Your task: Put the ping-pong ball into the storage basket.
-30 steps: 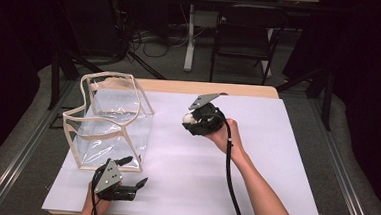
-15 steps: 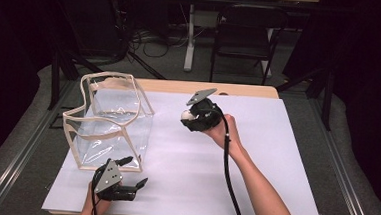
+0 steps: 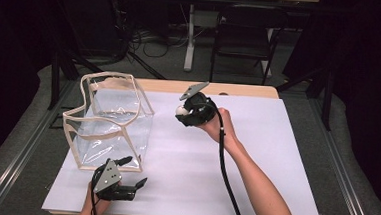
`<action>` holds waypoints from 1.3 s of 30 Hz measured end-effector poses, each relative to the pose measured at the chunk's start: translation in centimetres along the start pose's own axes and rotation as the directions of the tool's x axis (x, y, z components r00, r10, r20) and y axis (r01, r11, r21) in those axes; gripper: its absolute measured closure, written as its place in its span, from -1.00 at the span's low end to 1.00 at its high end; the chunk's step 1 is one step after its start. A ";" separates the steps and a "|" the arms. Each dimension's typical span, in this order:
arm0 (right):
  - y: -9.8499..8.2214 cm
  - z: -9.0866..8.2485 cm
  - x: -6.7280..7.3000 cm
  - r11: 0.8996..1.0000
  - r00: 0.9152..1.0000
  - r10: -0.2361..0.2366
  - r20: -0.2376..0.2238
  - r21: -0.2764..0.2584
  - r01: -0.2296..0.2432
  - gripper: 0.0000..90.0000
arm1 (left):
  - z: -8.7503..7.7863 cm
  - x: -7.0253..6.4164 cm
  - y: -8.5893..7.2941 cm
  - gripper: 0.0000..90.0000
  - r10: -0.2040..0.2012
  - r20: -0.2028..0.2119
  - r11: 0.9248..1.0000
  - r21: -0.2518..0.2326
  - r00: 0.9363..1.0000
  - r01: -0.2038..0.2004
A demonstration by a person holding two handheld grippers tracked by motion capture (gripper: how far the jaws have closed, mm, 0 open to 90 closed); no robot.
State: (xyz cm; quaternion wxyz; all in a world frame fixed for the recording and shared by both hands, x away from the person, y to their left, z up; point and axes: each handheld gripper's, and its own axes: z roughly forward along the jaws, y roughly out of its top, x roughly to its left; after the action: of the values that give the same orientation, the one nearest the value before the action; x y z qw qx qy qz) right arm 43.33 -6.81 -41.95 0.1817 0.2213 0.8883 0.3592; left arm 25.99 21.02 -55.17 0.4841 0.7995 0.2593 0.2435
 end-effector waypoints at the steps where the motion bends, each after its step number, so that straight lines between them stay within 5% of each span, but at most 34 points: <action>1: 0.0 0.1 0.0 1.000 1.000 0.004 -0.003 -0.002 -0.004 0.13 | 0.0 0.0 0.0 -0.65 0.000 -0.001 1.000 0.000 1.000 0.000; 39: 2.2 0.2 0.2 1.000 1.000 -0.011 -0.004 -0.022 0.011 0.13 | -0.1 0.0 0.0 -0.65 -0.008 0.007 1.000 -0.008 1.000 0.008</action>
State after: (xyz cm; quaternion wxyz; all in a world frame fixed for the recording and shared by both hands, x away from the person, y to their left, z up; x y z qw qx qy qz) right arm 43.87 -5.19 -40.51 0.1842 0.2135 0.8859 0.3683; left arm 25.92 21.05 -55.13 0.4893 0.7973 0.2596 0.2398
